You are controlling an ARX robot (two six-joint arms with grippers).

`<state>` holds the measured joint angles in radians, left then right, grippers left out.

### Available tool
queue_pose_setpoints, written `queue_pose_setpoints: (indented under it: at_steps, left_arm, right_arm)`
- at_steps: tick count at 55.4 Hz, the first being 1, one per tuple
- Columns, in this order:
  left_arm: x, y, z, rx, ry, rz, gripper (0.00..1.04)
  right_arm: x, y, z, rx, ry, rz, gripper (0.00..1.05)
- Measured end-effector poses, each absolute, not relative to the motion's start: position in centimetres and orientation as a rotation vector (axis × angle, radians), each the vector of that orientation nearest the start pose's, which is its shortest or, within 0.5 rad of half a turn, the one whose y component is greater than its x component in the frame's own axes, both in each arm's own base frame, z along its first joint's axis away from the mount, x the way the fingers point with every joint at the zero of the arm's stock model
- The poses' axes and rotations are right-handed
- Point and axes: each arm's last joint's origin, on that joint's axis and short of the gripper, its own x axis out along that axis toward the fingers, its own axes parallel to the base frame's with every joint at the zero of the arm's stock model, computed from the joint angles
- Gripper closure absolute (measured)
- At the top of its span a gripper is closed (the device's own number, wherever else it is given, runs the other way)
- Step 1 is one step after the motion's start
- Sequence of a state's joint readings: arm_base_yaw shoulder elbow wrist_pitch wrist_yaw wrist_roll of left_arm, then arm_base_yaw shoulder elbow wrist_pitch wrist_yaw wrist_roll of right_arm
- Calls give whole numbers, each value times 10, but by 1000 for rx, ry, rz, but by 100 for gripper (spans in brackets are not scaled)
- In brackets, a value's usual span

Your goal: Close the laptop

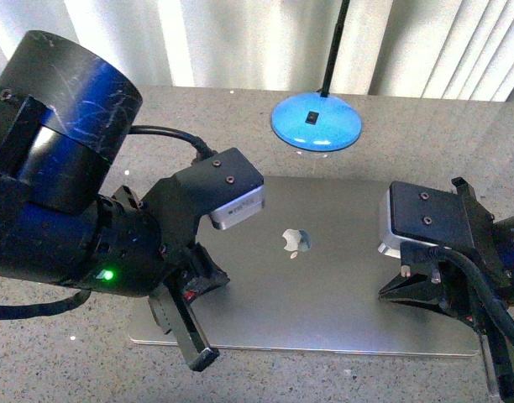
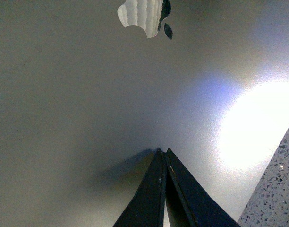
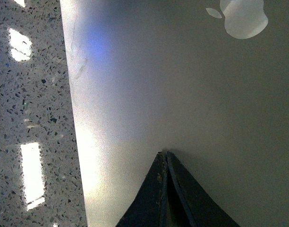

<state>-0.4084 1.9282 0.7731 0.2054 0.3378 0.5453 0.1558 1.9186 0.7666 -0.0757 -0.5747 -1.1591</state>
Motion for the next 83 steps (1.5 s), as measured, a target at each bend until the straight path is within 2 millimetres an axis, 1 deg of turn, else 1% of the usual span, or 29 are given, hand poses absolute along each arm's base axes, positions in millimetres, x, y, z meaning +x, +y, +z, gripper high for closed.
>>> queue_pose_setpoints:
  at_steps: [7,12,13,16,17,18,19,20,21,23,25,28,29,31,35,41,42,44,45,47,51,52,55,56,57,63,65,72,83]
  left_arm:
    - [292,-130,83,417,724,-881,101]
    - [295,-121,98,314,653,-801,101]
    - [295,-120,101,303,634,-791,101]
    - [297,-111,116,224,564,-722,101]
    - [297,-105,123,175,530,-673,101]
    - [297,-102,126,152,513,-647,100]
    - [296,-96,133,108,478,-602,97]
    - [296,-93,137,86,462,-579,96]
    - [296,-86,143,37,440,-533,92]
    - [295,-79,149,-11,428,-482,89]
    - [294,-71,156,-80,418,-423,83]
    - [294,-61,163,-172,407,-357,74]
    - [294,-58,164,-203,405,-338,69]
    - [294,-57,164,-241,413,-327,62]
    - [291,-60,159,-288,443,-331,44]
    - [291,-61,159,-300,447,-338,24]
    - [291,-61,157,-287,436,-318,22]
    - [289,-61,155,-213,322,-225,29]
    - [287,-59,154,-179,262,-172,32]
    - [280,-55,153,-128,163,-84,39]
    - [269,-47,155,-79,64,-21,50]
    - [258,-40,161,-53,17,1,61]
    - [247,-35,164,-39,0,-1,72]
    - [245,-35,164,-36,-1,-3,73]
    - [241,-33,164,-31,-2,-2,77]
    - [223,-27,161,-16,13,-10,97]
    - [219,-24,161,-16,15,-6,102]
    - [203,-18,162,-9,11,-1,101]
    - [181,-10,162,-7,14,-7,101]
  right_arm:
    - [290,64,74,-631,640,1200,102]
    - [295,65,91,-556,542,1144,102]
    - [297,65,100,-539,498,1122,102]
    - [301,64,113,-489,452,1064,102]
    - [304,62,123,-478,411,1023,102]
    - [305,61,128,-451,402,995,101]
    - [307,59,138,-437,366,949,99]
    - [307,58,144,-419,351,923,97]
    - [308,55,153,-362,334,876,94]
    - [308,50,167,-311,293,816,89]
    - [305,46,178,-222,282,748,83]
    - [300,39,189,-118,288,661,76]
    - [295,35,194,-42,297,592,71]
    - [287,31,200,57,308,496,62]
    - [283,29,203,190,329,454,44]
    - [282,29,200,241,348,437,27]
    - [283,30,198,223,323,398,27]
    - [280,30,196,153,213,269,33]
    - [276,29,194,107,142,179,39]
    - [270,27,192,77,91,109,44]
    - [257,23,189,39,28,19,56]
    - [248,19,188,24,16,4,65]
    - [237,16,187,16,8,-2,76]
    - [234,16,186,13,7,-1,80]
    - [232,16,186,13,8,0,81]
    - [216,13,180,4,13,5,101]
    - [211,12,179,1,14,8,102]
    - [195,1,176,0,13,2,102]
    - [176,0,169,1,6,0,102]
